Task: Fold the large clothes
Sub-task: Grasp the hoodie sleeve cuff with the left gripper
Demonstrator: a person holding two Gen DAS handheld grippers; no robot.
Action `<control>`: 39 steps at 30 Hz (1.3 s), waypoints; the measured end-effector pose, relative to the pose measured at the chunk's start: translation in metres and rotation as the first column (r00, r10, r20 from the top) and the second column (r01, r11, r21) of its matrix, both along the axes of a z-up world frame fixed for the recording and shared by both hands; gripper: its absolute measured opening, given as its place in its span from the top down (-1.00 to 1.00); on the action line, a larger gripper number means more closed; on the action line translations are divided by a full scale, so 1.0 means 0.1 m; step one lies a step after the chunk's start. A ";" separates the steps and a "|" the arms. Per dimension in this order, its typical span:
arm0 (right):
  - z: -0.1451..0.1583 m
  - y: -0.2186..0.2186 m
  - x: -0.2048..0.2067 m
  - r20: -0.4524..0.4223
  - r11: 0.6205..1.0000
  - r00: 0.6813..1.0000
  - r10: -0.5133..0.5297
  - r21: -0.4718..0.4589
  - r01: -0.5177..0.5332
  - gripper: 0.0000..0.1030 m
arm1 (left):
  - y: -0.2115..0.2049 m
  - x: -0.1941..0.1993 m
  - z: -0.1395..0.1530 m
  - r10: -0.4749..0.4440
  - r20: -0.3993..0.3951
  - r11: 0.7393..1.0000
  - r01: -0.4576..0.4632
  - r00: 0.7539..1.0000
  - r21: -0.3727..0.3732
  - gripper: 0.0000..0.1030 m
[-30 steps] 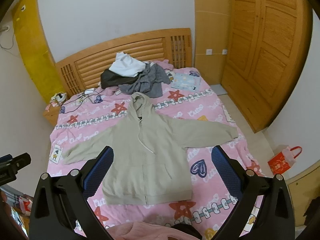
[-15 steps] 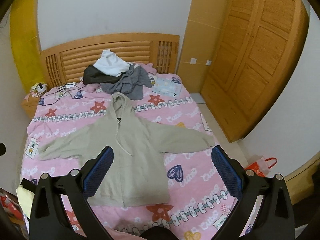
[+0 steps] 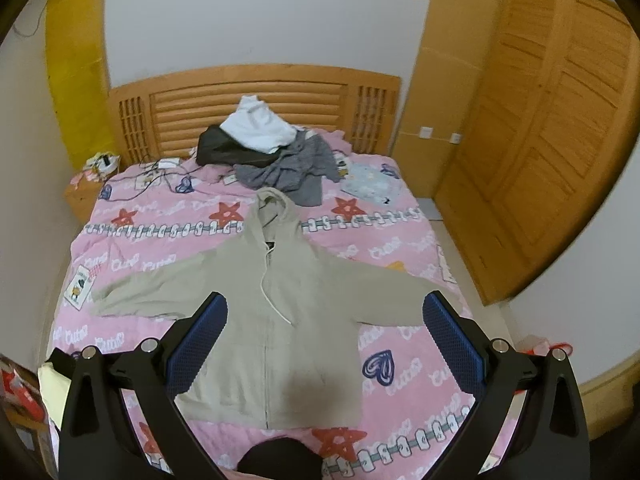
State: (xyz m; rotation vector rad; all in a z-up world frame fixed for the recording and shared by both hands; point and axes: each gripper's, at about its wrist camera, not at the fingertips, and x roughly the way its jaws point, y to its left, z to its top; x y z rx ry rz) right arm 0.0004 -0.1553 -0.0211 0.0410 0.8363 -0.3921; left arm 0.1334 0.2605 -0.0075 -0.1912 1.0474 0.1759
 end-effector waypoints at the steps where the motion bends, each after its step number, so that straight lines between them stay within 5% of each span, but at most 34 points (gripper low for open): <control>1: -0.03 -0.01 0.10 -0.006 1.000 1.000 0.010 0.005 -0.010 -0.85 | 0.11 0.07 -0.08 0.029 -0.017 0.999 -0.030 0.999 -0.032 -0.88; 4: -0.19 -0.15 0.46 -0.025 0.996 0.998 0.056 0.068 -0.054 -0.85 | 0.37 0.24 -0.36 0.122 -0.112 0.982 -0.137 0.986 -0.132 -0.88; 7: -0.35 -0.32 0.82 -0.029 0.981 0.989 0.146 0.137 -0.140 -0.85 | 0.52 0.36 -0.55 0.227 -0.165 0.961 -0.248 0.960 -0.121 -0.88; 11: -0.46 -0.52 1.19 -0.012 0.971 0.980 0.201 0.139 -0.197 -0.85 | 0.60 0.71 -0.84 0.230 -0.214 0.941 -0.273 0.949 -0.198 -0.88; 14: -0.45 -0.65 1.37 0.048 0.965 0.975 0.215 0.145 -0.220 -0.85 | 0.76 0.95 -1.15 0.269 -0.208 0.934 -0.308 0.940 -0.183 -0.88; 17: -0.46 -0.68 1.57 0.085 0.960 0.971 0.221 0.159 -0.232 -0.85 | 0.98 1.19 -1.66 0.291 -0.296 0.919 -0.352 0.910 -0.179 -0.88; 20: -0.50 -0.60 1.78 0.072 0.961 0.976 0.205 0.174 -0.215 -0.85 | 1.30 1.39 -2.21 0.275 -0.380 0.869 -0.397 0.883 -0.294 -0.88; 29: -1.10 -0.11 2.51 -0.040 0.975 0.999 0.017 0.220 -0.008 -0.85 | 2.26 2.35 -4.09 0.240 -0.539 0.734 -0.514 0.807 -0.443 -0.88; 34: -1.65 0.21 2.90 -0.117 0.962 0.992 -0.039 0.265 0.069 -0.85 | 2.58 2.68 -5.27 0.267 -0.602 0.629 -0.609 0.753 -0.483 -0.88; 39: -2.22 0.62 3.13 -0.213 0.961 0.977 0.009 0.271 0.050 -0.85 | 2.72 2.71 -6.13 0.301 -0.645 0.574 -0.674 0.702 -0.466 -0.75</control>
